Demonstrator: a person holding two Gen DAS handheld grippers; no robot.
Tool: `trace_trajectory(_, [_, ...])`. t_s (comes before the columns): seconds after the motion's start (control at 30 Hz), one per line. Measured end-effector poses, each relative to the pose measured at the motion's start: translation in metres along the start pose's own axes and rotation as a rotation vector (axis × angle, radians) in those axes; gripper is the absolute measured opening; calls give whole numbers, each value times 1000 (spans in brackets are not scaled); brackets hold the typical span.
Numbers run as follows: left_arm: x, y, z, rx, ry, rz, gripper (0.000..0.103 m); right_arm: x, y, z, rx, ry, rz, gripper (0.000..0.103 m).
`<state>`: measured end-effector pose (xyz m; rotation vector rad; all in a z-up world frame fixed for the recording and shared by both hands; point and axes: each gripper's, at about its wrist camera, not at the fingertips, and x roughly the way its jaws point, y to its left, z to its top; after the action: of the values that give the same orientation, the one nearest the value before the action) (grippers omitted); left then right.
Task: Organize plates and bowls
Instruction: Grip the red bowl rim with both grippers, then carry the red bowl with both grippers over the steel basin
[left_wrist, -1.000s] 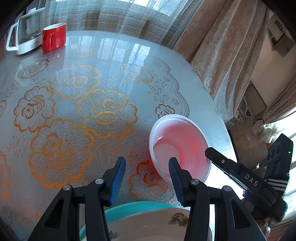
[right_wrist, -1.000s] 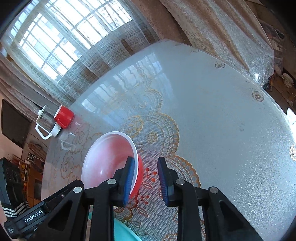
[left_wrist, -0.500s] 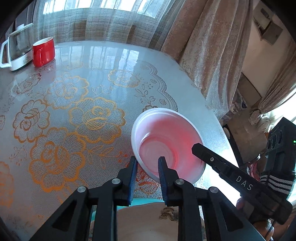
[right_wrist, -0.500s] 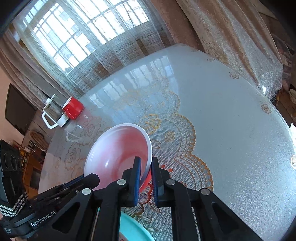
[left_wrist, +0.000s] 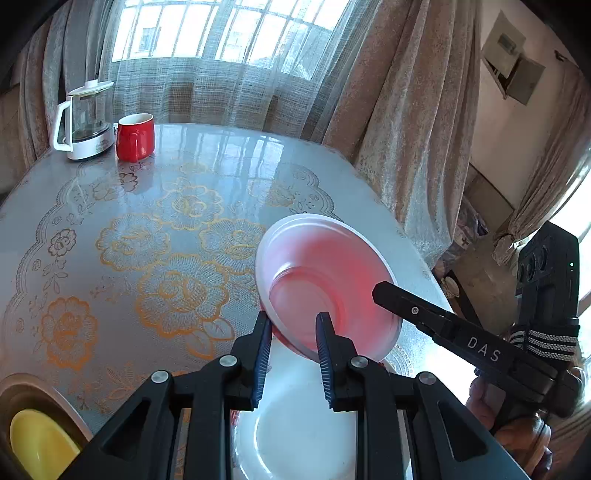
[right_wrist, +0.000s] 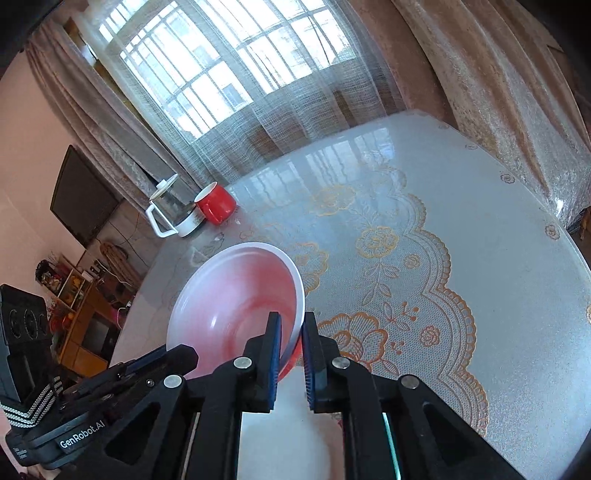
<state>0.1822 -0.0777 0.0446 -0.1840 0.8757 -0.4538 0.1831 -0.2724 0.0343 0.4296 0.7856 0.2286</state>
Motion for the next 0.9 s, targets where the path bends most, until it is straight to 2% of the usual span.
trace_trajectory(0.33, [-64, 48, -41, -46, -57, 73, 23, 13, 66, -31, -109, 79, 107, 11])
trace_trajectory(0.67, [-129, 126, -91, -183, -97, 159, 23, 50, 149, -74, -231, 200, 238, 11])
trace_trajectory(0.9, [-152, 162, -121, -251, -91, 189, 23, 72, 189, -100, -300, 276, 277, 11])
